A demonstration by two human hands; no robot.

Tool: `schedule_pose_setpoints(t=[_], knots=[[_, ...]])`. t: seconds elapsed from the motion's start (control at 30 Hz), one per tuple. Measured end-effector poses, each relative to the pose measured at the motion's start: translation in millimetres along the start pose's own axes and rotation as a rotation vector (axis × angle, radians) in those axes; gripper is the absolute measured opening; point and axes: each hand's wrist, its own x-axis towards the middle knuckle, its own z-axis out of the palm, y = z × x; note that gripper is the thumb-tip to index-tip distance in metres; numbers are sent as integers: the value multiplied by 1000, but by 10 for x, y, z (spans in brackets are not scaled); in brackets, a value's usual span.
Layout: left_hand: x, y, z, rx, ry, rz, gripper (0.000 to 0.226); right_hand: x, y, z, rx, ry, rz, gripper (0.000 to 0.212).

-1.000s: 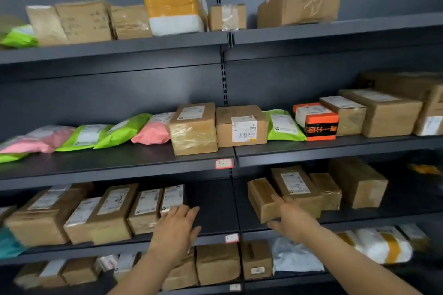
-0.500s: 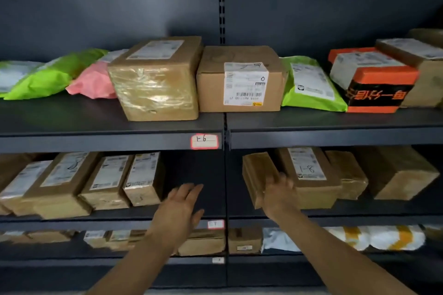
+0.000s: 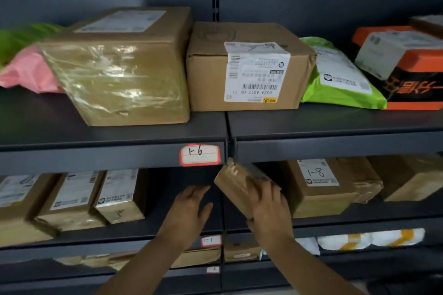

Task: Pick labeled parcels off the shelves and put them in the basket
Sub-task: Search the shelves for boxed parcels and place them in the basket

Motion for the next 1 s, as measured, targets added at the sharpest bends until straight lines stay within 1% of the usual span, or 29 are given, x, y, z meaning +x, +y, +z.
schedule_pose_setpoints(t=[0.1, 0.13, 0.2, 0.27, 0.33, 0.4, 0.43, 0.5, 0.57, 0.63, 0.73, 0.83, 0.9, 1.0], knots=[[61, 29, -6, -1, -99, -67, 43, -68, -113, 58, 56, 13, -151, 105], [66, 41, -1, 35, -133, -82, 42, -95, -132, 71, 100, 6, -166, 104], [66, 71, 4, 93, -171, -100, 41, -112, -120, 52, 158, 2, -162, 95], [68, 113, 9, 101, -189, -106, 41, -77, -61, -10, 229, -2, -138, 80], [71, 152, 18, 87, -190, -98, 41, -10, 35, -101, 356, -25, -20, 69], [83, 175, 42, 37, -198, -102, 43, 55, 137, -141, 526, -109, 143, 72], [89, 190, 57, 9, -202, -107, 47, 77, 168, -141, 583, -165, 195, 73], [98, 220, 89, -41, -221, -120, 57, 91, 178, -131, 592, -250, 206, 67], [92, 254, 109, -98, -228, -129, 64, 85, 151, -88, 570, -289, 176, 60], [65, 273, 115, -103, -220, -88, 67, 83, 69, -56, 613, -305, 151, 51], [39, 202, 111, 80, -165, -25, 73, 85, -156, -24, 711, -363, 83, 40], [29, 82, 59, 258, -133, -39, 67, 82, -333, -49, 685, -393, 21, 47], [29, 27, 23, 358, -140, -51, 65, 56, -342, -107, 625, -348, 11, 51], [43, -29, -27, 472, -186, -105, 73, -20, -178, -200, 515, -193, 31, 53]])
